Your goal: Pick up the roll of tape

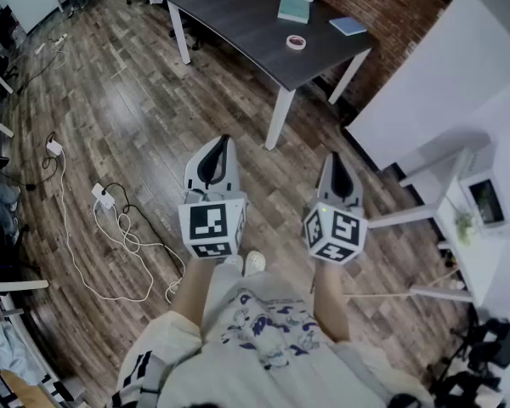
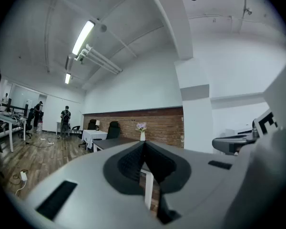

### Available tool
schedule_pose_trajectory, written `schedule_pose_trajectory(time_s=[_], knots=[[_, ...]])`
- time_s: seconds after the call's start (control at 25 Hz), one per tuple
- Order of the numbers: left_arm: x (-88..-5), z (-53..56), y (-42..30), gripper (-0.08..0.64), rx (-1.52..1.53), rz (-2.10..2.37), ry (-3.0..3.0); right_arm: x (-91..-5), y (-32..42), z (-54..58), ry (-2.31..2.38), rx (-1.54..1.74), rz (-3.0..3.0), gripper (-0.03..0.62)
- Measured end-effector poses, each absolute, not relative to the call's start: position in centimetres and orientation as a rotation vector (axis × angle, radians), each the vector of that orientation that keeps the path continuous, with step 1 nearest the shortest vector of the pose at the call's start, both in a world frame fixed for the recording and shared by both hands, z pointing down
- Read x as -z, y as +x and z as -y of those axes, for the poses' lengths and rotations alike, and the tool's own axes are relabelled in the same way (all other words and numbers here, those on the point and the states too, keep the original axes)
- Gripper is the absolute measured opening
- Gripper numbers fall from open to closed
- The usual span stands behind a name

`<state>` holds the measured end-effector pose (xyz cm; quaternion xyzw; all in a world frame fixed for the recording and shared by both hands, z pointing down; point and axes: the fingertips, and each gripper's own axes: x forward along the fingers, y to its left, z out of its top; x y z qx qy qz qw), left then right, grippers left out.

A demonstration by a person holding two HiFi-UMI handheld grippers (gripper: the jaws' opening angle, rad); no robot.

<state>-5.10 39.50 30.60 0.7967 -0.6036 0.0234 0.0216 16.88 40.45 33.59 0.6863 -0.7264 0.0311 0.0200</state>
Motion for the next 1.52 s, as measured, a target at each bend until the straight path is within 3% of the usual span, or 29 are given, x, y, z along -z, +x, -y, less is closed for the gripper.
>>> schedule_pose_trajectory(time_s=[1.04, 1.52], knots=[[-32.6, -36.8, -3.8, 0.003, -0.109, 1.914, 2.392, -34.8, 17.2, -36.3, 1.990, -0.112, 2.346, 0.006], [-33.7, -29.2, -5.6, 0.003, -0.107, 1.920, 2.381, -36.0, 15.3, -28.7, 1.959, -0.107, 2.356, 0.007]])
